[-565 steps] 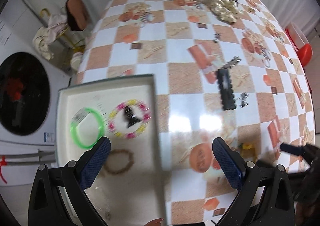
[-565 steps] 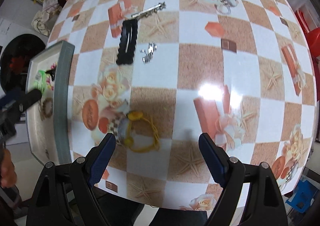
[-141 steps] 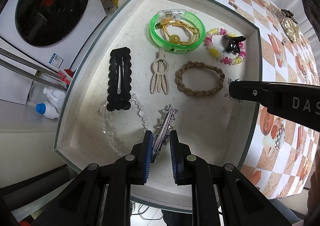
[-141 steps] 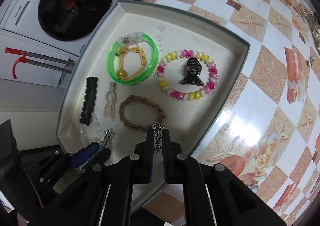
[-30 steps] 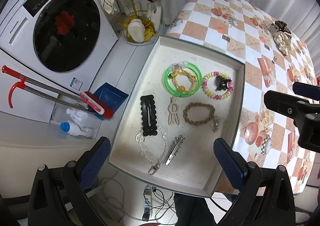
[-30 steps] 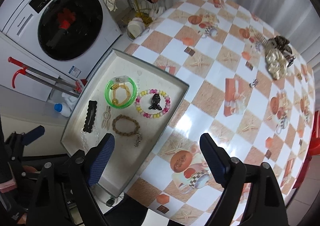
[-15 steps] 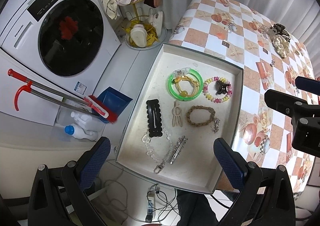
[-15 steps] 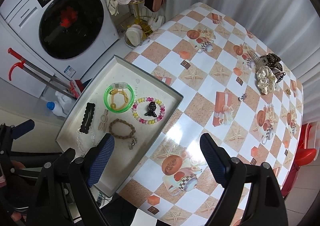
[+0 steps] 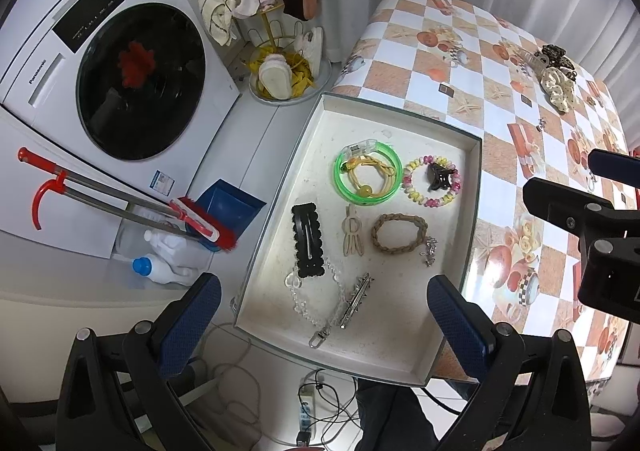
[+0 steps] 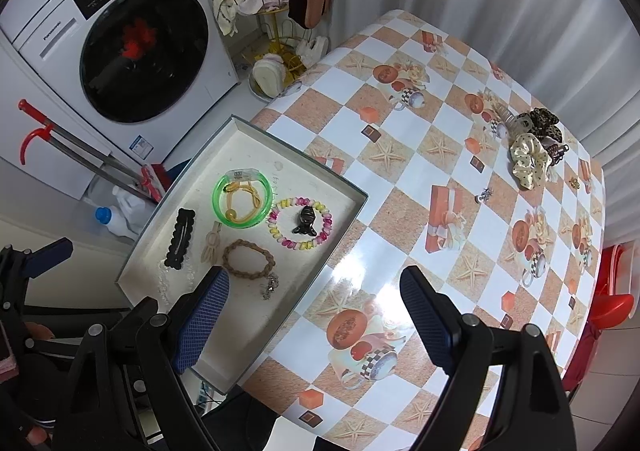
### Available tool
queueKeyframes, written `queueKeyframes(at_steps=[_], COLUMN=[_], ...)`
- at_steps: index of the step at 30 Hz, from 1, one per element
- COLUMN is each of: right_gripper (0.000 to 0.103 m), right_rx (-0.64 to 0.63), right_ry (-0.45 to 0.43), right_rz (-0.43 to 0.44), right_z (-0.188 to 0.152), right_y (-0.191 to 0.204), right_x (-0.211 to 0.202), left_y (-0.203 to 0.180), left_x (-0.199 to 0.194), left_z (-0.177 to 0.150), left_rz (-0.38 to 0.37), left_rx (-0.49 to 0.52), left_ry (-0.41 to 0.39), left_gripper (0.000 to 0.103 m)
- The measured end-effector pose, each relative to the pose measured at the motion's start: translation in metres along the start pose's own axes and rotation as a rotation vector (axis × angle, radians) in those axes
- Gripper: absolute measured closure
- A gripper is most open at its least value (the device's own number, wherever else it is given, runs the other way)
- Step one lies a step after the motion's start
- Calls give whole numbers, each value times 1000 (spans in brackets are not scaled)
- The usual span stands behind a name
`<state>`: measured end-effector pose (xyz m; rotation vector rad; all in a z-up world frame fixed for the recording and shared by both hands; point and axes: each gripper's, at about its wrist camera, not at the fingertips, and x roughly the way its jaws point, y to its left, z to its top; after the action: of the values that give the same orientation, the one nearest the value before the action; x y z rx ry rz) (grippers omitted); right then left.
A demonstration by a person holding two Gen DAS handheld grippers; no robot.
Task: Organize jewelry
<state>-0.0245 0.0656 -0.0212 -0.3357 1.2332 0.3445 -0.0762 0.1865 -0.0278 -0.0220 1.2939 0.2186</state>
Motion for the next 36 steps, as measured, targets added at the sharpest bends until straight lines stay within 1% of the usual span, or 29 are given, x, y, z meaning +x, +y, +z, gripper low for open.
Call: queueKeyframes(at_steps=[36], right_gripper=[14], right_rx=[2], right_ry=[-2], right_rz=[2], right_z=[2], right_y=[0], right_x=[-2], left_y=[-2], left_x=[-1], left_z=[0], left_rz=[6], left_rx=[8], left_ry=[-4], left_gripper=[0])
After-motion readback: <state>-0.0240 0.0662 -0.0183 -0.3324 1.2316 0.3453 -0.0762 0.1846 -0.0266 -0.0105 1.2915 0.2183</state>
